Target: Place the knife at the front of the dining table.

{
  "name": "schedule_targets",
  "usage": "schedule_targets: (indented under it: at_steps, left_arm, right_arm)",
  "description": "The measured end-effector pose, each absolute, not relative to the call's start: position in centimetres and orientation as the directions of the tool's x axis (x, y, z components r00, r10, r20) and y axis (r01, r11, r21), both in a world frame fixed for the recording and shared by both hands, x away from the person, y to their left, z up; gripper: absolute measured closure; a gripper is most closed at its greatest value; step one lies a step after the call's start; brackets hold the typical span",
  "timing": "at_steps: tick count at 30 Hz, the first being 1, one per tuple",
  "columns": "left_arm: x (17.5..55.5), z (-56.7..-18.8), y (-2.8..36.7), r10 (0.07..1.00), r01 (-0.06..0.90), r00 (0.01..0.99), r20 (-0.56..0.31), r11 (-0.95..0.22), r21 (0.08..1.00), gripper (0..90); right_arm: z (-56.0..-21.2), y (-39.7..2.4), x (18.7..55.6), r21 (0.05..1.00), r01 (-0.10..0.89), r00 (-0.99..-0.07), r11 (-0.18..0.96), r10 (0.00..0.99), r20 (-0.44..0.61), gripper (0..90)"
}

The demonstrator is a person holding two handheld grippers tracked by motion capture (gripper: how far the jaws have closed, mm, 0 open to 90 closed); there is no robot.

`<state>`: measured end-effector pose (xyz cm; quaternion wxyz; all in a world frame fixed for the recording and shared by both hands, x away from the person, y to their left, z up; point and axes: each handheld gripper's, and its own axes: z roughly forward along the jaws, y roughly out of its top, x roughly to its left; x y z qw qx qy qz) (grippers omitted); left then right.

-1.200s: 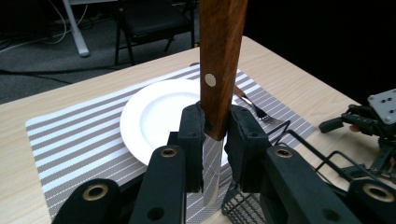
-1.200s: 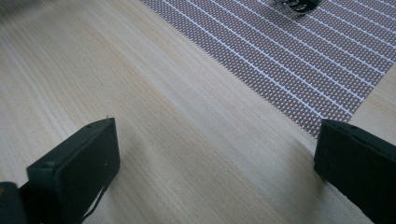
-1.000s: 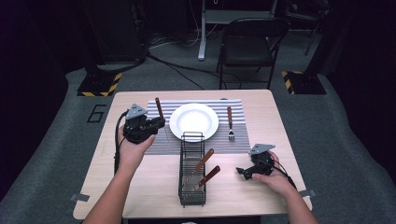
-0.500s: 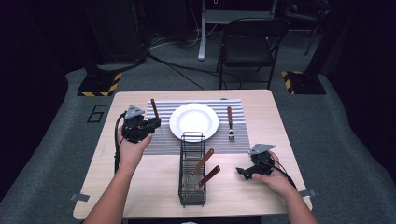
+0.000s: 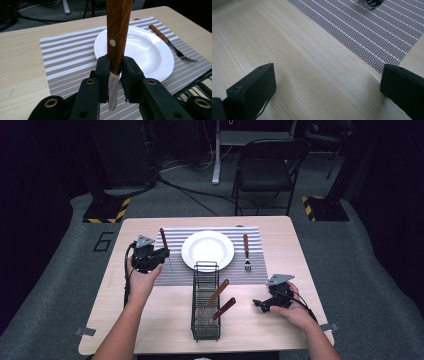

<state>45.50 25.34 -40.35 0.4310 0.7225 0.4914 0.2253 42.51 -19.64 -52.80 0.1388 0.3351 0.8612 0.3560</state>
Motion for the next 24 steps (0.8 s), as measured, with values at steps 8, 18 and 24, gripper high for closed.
schedule_targets:
  at_steps: [8,18,24]
  left_arm:
    - [46.2,-41.5,26.0,0.920,0.554,0.379,-0.094,-0.145,0.819,76.1]
    - [46.8,-42.4,26.6,0.930,0.580,0.353,-0.099,-0.135,0.803,76.2]
    - [47.4,-42.8,26.7,0.934,0.589,0.342,-0.107,-0.125,0.798,76.2]
  right_arm:
    - [-52.8,-19.7,42.5,0.707,0.476,-0.738,0.524,0.674,-0.003,0.0]
    - [-52.8,-19.6,42.5,0.706,0.479,-0.737,0.522,0.676,0.000,0.0]
    - [-52.8,-19.6,42.5,0.707,0.477,-0.737,0.522,0.675,-0.001,0.0]
